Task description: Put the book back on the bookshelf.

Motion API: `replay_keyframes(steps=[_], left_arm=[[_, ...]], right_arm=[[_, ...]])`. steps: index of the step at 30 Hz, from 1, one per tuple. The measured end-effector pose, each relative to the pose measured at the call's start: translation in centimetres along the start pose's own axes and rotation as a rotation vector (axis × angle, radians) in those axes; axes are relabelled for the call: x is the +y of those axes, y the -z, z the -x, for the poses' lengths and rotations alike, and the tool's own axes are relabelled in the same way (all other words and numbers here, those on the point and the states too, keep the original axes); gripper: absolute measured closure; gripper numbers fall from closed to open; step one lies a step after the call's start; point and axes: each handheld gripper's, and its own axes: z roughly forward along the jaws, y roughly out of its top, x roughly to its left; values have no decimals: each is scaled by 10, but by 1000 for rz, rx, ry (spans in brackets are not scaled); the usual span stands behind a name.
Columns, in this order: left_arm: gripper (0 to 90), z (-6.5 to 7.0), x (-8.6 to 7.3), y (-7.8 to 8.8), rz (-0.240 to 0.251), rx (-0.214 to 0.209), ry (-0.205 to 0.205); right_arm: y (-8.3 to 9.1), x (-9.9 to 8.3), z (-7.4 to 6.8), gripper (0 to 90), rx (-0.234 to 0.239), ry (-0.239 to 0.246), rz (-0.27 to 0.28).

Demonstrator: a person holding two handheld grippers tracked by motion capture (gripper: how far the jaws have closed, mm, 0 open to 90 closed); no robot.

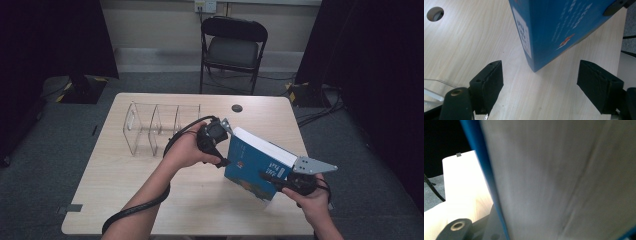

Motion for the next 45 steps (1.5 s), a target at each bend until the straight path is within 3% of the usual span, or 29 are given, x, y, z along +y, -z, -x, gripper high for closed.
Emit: replay_keyframes(steps=[8, 18, 26, 28, 33, 45], left_arm=[[202, -2, 11, 2, -13, -9, -24], [198, 0, 26, 4, 17, -19, -51], [178, -5, 34, 6, 83, -42, -40], [180, -5, 36, 5, 82, -47, -66], [179, -3, 40, 2, 104, -46, -80], [233, 1, 45, -1, 84, -55, -107]], right_arm=[[0, 0, 1, 613, 4, 4, -1], [0, 0, 1, 612, 8, 4, 0], [0, 0, 2, 612, 10, 2, -1], [0, 0, 2, 612, 11, 1, -1], [0, 0, 2, 611, 13, 1, -3], [0, 0, 5, 610, 22, -2, -2]])
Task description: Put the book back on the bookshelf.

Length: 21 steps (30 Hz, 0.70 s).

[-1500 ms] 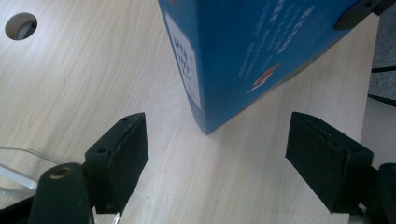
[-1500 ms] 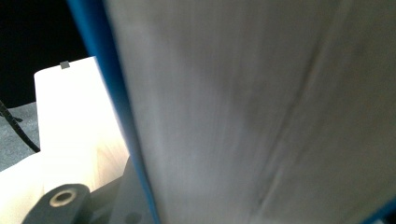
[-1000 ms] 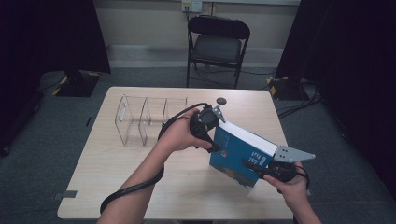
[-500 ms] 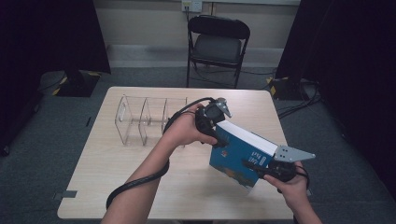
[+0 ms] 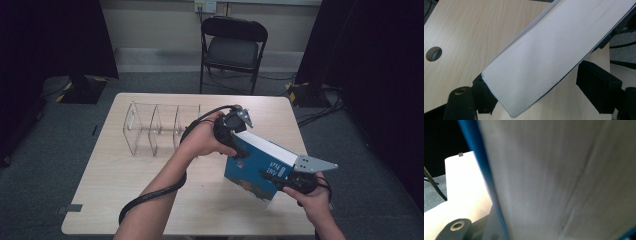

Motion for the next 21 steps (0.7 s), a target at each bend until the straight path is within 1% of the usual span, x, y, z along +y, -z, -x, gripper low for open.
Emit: replay_keyframes(steps=[1, 5, 12, 13, 16, 17, 18, 19, 21], left_arm=[[243, -1, 0, 0, -4, -4, 3], [277, -1, -1, 2, -6, 0, -23], [321, 2, -5, 6, -4, -2, -14], [330, 2, -5, 6, -3, -1, -13], [362, 5, -7, 9, -7, 1, -9], [366, 5, -7, 9, -7, 3, 0], [373, 6, -7, 10, -12, 1, 16], [388, 6, -7, 12, -19, -6, 27], [434, 8, -6, 16, -42, -19, 28]], right_arm=[[0, 0, 0, 610, 1, 1, 0], [0, 0, 1, 610, 1, 2, -4], [1, -1, 3, 597, 20, -21, -1], [1, -2, 4, 588, 30, -31, 4], [1, -6, 8, 533, 34, -54, 1], [2, -8, 8, 526, 38, -59, -1], [2, -10, 10, 514, 36, -58, 3], [2, -12, 10, 496, 37, -70, 1], [4, -14, 12, 460, 31, -67, -2]])
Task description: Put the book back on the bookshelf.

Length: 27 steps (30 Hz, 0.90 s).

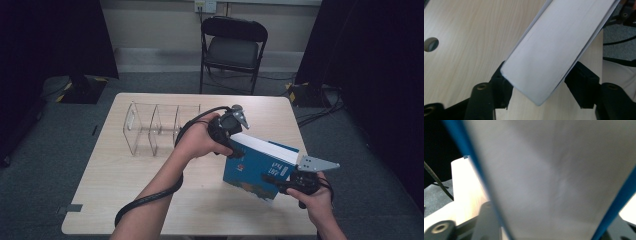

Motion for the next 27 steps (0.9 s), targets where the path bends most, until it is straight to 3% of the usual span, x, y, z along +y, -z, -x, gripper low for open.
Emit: replay_keyframes(steps=[5, 8, 12, 19, 27], left_arm=[[530, 8, -2, 6, -19, -21, -12], [551, 13, -5, 7, -10, -25, 3], [573, 15, -8, 10, -15, -40, -7], [568, 16, -11, 10, 3, -31, 0], [534, 15, -6, 5, 4, -23, -27]], right_arm=[[4, -4, 7, 406, 0, -33, 8], [3, -5, 9, 380, 12, -21, 10], [1, -5, 10, 345, 12, -5, 11], [2, -9, 12, 326, 3, 40, -1], [0, -13, 13, 333, 7, 24, 6]])
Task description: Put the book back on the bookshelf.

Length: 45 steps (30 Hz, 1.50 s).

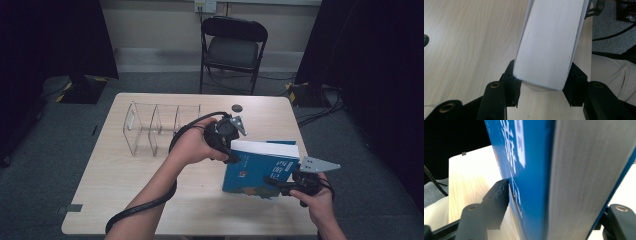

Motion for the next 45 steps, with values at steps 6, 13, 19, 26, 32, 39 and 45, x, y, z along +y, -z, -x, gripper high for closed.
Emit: replay_keyframes(steps=[6, 13, 19, 26, 32, 39, 45], left_arm=[[517, 0, 10, -6, -40, -34, -9], [507, 2, 14, -9, -73, -16, -3], [574, 6, 11, -5, -80, -60, 43], [609, 17, 6, -2, -65, -18, 63], [613, 22, 6, -1, -75, 10, 94], [611, 21, 7, -2, -79, 15, 117], [608, 21, 7, -2, -80, 19, 125]], right_arm=[[-3, -3, -3, 345, 17, 3, -13], [-5, -6, -2, 339, 13, 18, -15], [2, -12, 1, 282, 1, -9, 26], [0, -20, 5, 207, -37, -1, 3], [2, -30, 12, 197, -95, -20, -32], [11, -41, 19, 196, -131, -43, -57], [12, -51, 23, 196, -142, -72, -81]])
